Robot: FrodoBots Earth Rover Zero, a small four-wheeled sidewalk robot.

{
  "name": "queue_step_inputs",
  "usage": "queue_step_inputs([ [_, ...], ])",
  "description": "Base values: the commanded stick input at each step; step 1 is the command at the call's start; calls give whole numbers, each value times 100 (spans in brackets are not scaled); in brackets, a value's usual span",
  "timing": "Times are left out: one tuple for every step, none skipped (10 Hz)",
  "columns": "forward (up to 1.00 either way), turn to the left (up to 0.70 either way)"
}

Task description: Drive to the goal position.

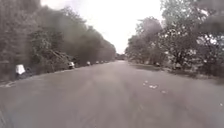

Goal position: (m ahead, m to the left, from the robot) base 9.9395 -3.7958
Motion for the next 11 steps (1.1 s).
queue_step_inputs([
  [70,0],
  [70,0],
  [70,0],
  [70,0],
  [70,0],
  [70,0],
  [70,0],
  [70,0],
  [70,0],
  [70,0],
  [70,0],
])
